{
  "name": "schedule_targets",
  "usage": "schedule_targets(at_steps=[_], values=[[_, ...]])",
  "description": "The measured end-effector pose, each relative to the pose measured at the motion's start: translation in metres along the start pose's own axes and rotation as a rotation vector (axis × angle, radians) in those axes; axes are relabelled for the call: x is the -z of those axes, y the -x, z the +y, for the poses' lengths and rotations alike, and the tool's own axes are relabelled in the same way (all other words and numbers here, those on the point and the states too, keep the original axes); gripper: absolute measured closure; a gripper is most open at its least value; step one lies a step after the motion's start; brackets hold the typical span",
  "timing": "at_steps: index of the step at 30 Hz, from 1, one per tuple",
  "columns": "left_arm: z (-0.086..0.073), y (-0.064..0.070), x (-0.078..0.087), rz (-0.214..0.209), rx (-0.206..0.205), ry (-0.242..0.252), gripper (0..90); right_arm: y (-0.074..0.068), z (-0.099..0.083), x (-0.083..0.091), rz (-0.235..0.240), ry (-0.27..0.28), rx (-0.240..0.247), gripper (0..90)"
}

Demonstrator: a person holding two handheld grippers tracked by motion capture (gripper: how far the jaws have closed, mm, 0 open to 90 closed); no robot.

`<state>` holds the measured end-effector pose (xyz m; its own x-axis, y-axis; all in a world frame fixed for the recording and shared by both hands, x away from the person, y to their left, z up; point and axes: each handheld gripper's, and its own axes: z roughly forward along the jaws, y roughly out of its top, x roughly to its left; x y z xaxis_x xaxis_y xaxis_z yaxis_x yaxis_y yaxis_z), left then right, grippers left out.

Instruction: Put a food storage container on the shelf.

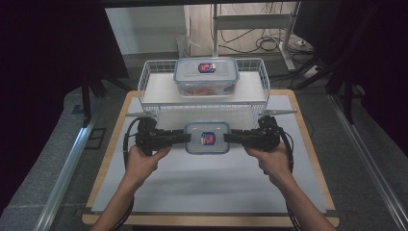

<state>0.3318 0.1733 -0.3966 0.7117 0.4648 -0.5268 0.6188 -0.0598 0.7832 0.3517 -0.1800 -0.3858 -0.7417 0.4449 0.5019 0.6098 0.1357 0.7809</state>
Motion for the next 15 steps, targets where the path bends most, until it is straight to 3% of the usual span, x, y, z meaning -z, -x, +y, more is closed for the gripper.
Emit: schedule_targets(at_steps=[15], values=[[0.065, 0.007, 0.013, 0.02, -0.02, 0.044, 57.2, -0.007, 0.06, 0.007, -0.003, 0.051, 0.027, 57.7]])
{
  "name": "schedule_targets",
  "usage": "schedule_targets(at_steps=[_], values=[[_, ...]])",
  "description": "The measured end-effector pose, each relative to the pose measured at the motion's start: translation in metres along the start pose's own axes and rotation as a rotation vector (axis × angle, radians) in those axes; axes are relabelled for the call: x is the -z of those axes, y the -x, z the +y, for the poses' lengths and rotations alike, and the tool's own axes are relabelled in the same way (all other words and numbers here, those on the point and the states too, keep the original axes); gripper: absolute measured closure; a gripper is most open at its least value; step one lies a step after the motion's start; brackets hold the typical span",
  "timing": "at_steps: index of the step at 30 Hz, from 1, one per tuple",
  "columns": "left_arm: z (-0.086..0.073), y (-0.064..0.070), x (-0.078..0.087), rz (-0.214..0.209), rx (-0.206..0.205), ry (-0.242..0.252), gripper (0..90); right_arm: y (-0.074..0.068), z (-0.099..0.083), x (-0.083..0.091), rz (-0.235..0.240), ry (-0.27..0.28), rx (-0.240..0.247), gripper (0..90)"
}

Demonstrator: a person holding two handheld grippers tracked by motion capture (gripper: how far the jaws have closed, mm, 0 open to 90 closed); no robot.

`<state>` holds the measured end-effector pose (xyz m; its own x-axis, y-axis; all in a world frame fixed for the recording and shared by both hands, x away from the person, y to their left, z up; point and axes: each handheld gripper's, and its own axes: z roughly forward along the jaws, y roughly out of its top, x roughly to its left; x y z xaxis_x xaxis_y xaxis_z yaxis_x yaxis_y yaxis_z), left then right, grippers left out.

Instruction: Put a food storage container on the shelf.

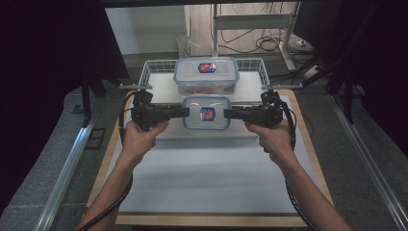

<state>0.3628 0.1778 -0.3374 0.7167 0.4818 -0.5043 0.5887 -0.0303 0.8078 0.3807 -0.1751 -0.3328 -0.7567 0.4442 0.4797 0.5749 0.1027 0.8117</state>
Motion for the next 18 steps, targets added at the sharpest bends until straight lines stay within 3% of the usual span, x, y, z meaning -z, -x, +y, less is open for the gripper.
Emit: schedule_targets(at_steps=[18], values=[[0.071, -0.013, 0.0, 0.016, 0.02, 0.037, 57.2, 0.013, 0.075, -0.005, -0.014, 0.051, -0.012, 57.3]])
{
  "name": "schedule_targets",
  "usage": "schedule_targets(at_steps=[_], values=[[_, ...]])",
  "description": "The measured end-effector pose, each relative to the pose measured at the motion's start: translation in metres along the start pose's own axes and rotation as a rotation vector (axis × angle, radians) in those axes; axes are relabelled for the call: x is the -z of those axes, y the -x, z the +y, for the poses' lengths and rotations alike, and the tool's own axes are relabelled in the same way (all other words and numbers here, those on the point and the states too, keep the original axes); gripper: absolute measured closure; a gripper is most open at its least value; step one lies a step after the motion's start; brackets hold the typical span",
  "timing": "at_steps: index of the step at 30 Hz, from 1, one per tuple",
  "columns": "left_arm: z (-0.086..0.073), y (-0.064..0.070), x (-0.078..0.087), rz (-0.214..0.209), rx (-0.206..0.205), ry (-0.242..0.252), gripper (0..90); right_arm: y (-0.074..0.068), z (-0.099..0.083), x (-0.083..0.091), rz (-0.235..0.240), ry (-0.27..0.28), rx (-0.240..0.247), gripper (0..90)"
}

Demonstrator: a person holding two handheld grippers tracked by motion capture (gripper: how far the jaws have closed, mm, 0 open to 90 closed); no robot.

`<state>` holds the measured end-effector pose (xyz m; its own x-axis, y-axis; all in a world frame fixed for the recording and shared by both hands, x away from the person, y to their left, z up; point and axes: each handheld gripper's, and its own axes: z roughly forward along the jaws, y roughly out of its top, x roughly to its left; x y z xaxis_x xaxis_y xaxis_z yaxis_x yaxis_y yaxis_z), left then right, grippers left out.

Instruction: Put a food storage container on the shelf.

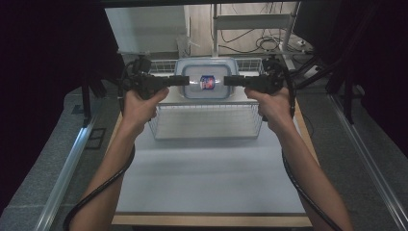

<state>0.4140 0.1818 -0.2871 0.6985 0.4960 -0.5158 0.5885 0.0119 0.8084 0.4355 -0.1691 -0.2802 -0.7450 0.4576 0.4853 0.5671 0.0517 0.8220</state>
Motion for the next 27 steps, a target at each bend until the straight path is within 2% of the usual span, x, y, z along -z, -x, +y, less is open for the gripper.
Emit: schedule_targets(at_steps=[5, 12, 18, 27], values=[[0.015, -0.004, -0.001, 0.002, 0.007, 0.009, 57.2, 0.003, 0.015, -0.002, 0.004, 0.012, -0.006, 57.3], [0.03, -0.014, -0.005, 0.005, 0.027, 0.023, 57.2, 0.013, 0.031, -0.008, 0.012, 0.033, -0.039, 57.4], [0.032, -0.023, -0.011, 0.008, 0.048, 0.032, 57.2, 0.025, 0.037, -0.013, 0.018, 0.048, -0.063, 57.4], [0.032, -0.033, -0.017, 0.027, 0.081, 0.041, 56.6, 0.038, 0.039, -0.022, 0.018, 0.038, -0.093, 57.0]])
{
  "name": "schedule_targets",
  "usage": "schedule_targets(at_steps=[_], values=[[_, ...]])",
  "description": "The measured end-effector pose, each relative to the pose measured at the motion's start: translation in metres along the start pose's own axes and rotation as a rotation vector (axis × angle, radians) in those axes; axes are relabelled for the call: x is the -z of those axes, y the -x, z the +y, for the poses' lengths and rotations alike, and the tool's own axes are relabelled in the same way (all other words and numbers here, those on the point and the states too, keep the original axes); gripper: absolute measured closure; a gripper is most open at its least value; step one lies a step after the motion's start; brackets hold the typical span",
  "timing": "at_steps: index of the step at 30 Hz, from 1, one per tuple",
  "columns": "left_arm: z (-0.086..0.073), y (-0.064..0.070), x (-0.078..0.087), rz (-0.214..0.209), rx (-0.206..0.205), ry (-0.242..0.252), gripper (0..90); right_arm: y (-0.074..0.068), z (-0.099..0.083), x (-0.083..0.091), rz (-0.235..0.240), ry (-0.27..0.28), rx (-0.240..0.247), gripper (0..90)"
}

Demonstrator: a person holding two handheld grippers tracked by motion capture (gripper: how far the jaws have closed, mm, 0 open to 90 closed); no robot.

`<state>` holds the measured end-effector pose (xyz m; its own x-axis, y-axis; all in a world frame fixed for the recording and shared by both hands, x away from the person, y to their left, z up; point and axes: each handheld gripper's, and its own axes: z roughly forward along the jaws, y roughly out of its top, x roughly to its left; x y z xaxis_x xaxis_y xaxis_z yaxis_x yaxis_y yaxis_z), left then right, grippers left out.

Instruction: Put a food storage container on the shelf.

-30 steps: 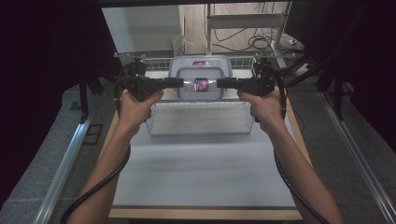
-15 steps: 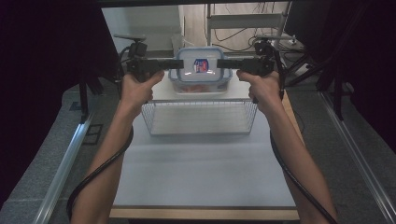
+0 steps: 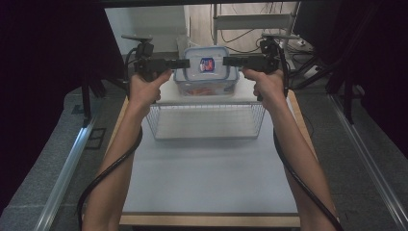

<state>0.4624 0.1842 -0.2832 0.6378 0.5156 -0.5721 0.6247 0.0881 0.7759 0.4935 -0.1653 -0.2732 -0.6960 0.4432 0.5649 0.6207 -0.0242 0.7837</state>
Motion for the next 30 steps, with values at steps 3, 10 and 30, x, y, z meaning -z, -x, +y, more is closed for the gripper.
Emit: schedule_targets(at_steps=[3, 10, 30], values=[[0.0, -0.001, -0.001, 0.001, 0.015, 0.013, 56.4, 0.004, 0.0, -0.001, 0.006, 0.012, -0.015, 56.7], [0.001, 0.002, -0.006, 0.056, 0.011, 0.013, 51.7, 0.002, 0.002, -0.006, -0.055, 0.007, 0.016, 56.1], [-0.022, 0.036, 0.017, 0.219, -0.234, 0.064, 68.4, -0.016, -0.008, 0.004, -0.181, 0.07, 0.194, 55.4]])
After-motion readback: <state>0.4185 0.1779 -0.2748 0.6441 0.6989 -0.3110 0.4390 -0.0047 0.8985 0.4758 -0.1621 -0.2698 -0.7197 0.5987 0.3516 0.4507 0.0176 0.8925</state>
